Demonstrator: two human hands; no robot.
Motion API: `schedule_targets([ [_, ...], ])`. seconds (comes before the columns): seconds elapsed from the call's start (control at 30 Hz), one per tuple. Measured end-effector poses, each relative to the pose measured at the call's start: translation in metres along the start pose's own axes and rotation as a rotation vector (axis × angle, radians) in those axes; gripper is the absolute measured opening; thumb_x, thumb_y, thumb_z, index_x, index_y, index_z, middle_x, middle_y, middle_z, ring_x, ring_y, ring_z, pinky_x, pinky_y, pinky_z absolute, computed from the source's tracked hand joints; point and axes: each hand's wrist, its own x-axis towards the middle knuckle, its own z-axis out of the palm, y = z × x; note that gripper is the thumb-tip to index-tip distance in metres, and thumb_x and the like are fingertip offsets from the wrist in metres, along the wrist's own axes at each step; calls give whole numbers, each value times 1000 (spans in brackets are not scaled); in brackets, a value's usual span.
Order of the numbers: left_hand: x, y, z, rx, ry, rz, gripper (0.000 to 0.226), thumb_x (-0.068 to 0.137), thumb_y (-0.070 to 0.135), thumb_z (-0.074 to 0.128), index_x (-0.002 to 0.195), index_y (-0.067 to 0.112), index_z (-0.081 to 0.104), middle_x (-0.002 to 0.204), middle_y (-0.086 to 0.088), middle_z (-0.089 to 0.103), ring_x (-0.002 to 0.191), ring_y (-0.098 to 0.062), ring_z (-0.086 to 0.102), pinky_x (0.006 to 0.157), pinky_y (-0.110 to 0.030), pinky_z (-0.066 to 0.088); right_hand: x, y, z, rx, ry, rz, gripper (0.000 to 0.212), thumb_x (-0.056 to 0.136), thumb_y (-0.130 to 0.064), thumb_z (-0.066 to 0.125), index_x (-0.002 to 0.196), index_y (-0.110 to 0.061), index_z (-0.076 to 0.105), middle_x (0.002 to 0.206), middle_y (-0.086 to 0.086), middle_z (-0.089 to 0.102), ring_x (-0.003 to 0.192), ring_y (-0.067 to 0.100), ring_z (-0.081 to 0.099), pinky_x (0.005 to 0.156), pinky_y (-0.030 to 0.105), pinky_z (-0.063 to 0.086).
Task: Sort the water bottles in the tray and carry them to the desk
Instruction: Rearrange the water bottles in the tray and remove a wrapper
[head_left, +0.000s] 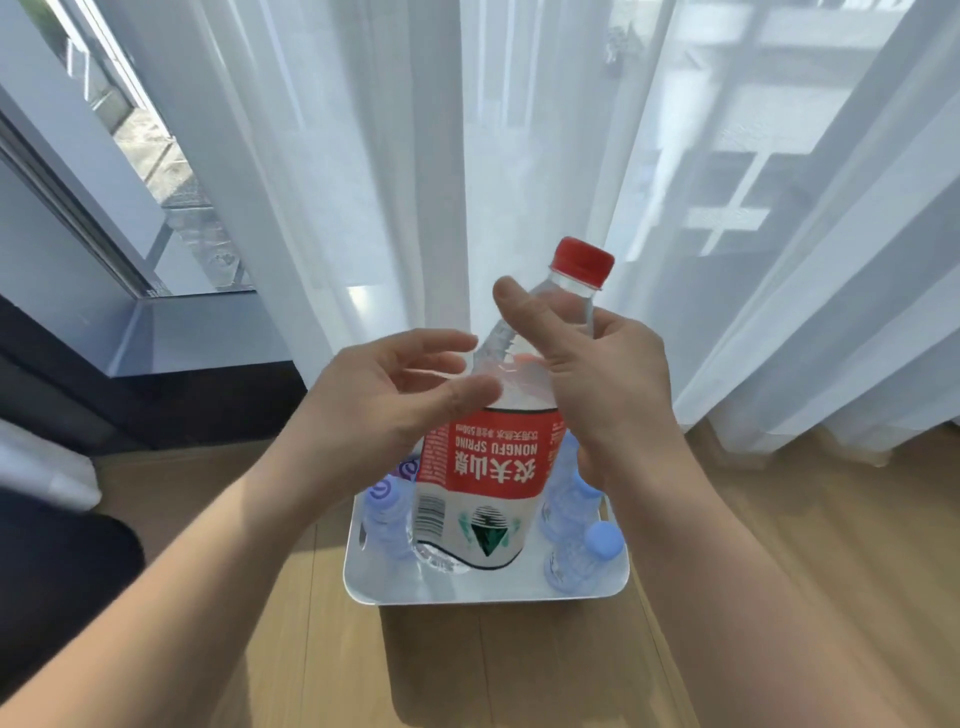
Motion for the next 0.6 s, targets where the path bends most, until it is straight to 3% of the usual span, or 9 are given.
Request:
schedule_targets([
  [0.1,-1,0,2,-62,41,35,41,55,54,67,94,41,68,90,17,74,80,3,70,63,-11,54,-2,2,5,-25,-19,2,41,65,-41,80,92,-11,70,64,-1,68,60,15,70,62,29,55],
  [0.2,-2,2,-1,-103,109,-17,39,73,58,56,101,35,69,92,11,75,83,-2,70,74,-27,57,-2,2,6,-28,0,-21,33,66,-40,80,82,-13,69,61,-2,67,60,13,68,63,29,56],
  [0.3,-6,1,-1,5,100,-73,23,85,46,54,87,30,70,77,17,74,66,4,68,51,-10,49,1,-1,4,50,53,-20,25,66,-37,80,75,-17,68,57,-8,65,57,10,66,62,28,56],
  [0.37,-8,1,-4,-34,116,-109,26,88,42,54,82,22,70,69,10,74,56,-2,68,42,-7,45,4,-3,3,75,88,-19,25,67,-37,80,78,-18,68,62,-8,66,60,9,67,64,27,56],
  [0.43,-9,6,-6,-128,52,-200,30,89,42,50,85,17,68,64,-1,73,52,-15,68,43,-16,52,5,-4,2,69,113,-21,25,67,-37,80,79,-18,68,65,-7,67,63,10,68,67,29,56],
  [0.5,-8,7,-2,-42,-18,-216,25,88,41,54,93,18,63,64,-6,72,51,-22,67,41,-23,52,4,-3,3,63,108,-16,25,67,-37,80,77,-18,68,64,-6,67,64,13,68,70,32,58],
  [0.6,-5,-1,5,219,42,-67,40,71,51,67,102,28,57,74,7,65,58,-6,60,48,-15,41,3,-1,3,12,92,-11,25,66,-39,80,74,-19,68,65,-5,69,68,17,70,75,38,59],
])
